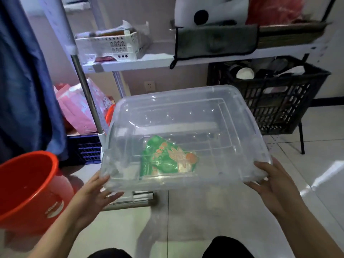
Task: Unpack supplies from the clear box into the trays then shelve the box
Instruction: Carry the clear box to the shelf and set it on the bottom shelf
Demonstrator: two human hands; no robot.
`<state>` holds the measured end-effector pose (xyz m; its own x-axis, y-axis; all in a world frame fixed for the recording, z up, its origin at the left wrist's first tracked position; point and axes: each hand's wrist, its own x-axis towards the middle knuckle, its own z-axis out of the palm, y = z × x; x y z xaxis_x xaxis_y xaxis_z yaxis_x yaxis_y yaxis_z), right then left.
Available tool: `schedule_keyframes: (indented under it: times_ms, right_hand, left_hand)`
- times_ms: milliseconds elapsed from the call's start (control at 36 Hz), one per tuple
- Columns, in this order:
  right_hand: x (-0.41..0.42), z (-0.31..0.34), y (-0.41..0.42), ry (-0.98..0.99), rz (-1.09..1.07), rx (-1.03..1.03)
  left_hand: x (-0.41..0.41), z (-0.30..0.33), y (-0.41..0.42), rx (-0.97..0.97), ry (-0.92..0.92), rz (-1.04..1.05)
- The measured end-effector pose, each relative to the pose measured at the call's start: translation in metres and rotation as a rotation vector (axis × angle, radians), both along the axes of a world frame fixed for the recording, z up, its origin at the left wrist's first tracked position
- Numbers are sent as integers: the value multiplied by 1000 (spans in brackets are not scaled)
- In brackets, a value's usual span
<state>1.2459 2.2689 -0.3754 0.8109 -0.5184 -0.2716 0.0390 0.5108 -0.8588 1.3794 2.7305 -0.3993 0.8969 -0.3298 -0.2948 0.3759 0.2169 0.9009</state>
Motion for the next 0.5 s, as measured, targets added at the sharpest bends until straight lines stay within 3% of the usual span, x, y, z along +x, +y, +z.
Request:
schedule_keyframes:
  times_ms: [194,361,500]
  right_hand:
    - [78,34,3,-28,-8,10]
    - [129,35,-1,2,3,42]
    - [150,34,-3,-136,40,-85]
  left_hand:
    - [58,34,-21,-48,52,181]
    - [97,45,-33,-32,47,173]
    - [118,53,-35,74,-72,102]
